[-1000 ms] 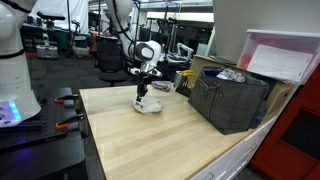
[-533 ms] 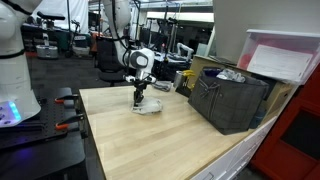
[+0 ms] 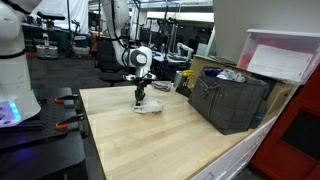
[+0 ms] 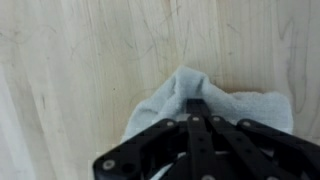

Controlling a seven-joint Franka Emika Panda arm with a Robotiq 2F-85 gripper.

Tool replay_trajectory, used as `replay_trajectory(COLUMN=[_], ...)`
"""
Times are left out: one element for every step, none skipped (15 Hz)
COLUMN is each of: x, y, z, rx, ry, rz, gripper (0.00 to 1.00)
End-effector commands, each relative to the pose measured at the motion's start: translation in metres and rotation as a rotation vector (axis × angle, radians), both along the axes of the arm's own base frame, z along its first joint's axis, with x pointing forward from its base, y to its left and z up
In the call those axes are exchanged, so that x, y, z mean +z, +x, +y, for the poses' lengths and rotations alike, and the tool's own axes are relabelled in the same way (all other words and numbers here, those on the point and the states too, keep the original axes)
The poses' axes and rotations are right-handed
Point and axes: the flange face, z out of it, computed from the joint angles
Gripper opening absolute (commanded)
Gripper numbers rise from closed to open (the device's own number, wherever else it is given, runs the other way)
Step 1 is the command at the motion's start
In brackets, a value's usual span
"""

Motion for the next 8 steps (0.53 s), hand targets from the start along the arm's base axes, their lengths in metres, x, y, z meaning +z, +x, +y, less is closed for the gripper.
replay_trajectory(x=[0.044, 0.055, 0.064, 0.074, 0.083, 0.094, 0.104, 0.113], y=[-0.008, -0.008, -0.007, -0.005, -0.004, -0.001, 0.004, 0.008], z=[0.008, 0.012, 0.015, 0.017, 0.019, 0.020, 0.017, 0.016], rx=[0.017, 0.021, 0.028, 0.029, 0.030, 0.033, 0.043, 0.053], ry=[0.051, 0.079, 0.097, 0.121, 0.159, 0.194, 0.234, 0.260], rz=[-0.024, -0.036, -0.045, -0.057, -0.077, -0.096, -0.114, -0.126], gripper=[0.00, 0.00, 0.00, 0.00, 0.00, 0.00, 0.00, 0.00])
